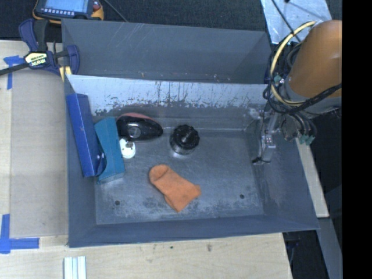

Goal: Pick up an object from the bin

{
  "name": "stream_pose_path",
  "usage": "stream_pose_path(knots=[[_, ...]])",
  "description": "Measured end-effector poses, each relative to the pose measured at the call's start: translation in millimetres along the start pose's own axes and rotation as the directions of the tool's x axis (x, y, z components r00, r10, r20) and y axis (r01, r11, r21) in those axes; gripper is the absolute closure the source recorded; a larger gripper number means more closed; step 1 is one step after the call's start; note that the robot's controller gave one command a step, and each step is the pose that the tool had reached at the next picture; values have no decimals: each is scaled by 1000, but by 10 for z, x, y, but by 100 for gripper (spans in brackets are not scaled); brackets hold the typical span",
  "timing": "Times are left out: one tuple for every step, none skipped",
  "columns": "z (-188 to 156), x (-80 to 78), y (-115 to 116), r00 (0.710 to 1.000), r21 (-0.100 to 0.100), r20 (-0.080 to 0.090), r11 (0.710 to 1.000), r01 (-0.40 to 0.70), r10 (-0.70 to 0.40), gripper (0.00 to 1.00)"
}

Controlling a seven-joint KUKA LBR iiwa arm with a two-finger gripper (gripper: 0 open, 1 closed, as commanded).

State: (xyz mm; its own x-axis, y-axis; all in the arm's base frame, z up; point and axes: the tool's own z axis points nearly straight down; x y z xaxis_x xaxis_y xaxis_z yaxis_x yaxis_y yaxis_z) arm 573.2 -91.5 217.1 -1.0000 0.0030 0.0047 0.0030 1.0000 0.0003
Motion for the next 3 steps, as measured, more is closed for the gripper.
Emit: stream_pose_path(knots=[[-51,-15,4,1000,1,9,1000,2,-2,0],[798,-327,453,1000,1,13,1000,-3,3,0],[945,-411,518,998,0,5,998,59,-59,0]])
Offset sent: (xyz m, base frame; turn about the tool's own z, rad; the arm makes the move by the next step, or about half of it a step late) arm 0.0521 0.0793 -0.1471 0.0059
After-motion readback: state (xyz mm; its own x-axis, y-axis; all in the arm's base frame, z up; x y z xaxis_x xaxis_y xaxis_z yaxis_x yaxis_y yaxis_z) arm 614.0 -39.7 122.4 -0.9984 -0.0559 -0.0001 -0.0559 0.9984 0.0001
